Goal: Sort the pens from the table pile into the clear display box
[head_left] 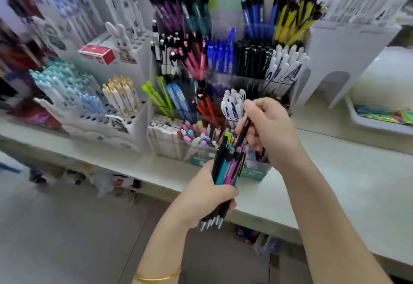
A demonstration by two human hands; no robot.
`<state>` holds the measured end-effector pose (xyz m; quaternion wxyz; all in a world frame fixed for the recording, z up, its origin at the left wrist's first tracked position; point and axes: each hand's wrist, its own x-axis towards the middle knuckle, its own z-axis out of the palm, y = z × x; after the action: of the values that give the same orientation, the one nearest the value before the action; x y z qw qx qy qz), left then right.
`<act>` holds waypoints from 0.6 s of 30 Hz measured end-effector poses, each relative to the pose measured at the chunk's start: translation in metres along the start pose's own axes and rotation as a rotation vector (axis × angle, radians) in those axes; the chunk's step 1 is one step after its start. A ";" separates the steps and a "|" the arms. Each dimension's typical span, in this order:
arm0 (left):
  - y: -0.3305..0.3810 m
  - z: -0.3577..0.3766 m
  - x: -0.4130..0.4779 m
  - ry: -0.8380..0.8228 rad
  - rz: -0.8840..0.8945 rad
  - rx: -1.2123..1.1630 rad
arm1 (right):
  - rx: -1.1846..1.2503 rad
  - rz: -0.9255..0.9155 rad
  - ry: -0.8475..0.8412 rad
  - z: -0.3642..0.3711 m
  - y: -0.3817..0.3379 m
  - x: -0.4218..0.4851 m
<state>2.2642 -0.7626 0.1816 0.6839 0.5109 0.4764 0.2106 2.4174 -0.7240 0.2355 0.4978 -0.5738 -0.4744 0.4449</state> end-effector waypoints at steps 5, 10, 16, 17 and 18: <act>0.017 -0.061 -0.004 -0.098 -0.016 0.172 | -0.050 0.106 -0.254 0.030 -0.010 0.008; 0.040 -0.084 0.004 -0.187 -0.003 0.291 | -0.089 0.147 -0.392 0.032 -0.024 0.021; 0.064 -0.084 0.028 -0.169 0.072 0.428 | 0.076 0.011 -0.211 0.020 -0.026 0.028; 0.068 -0.083 0.031 -0.160 0.072 0.439 | 0.105 -0.003 -0.189 0.018 -0.024 0.030; 0.071 -0.083 0.034 -0.153 0.071 0.448 | 0.123 -0.015 -0.179 0.018 -0.023 0.032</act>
<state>2.2221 -0.6675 0.2285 0.5797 0.6807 0.4399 0.0842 2.4028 -0.6883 0.2549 0.4910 -0.4966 -0.4931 0.5187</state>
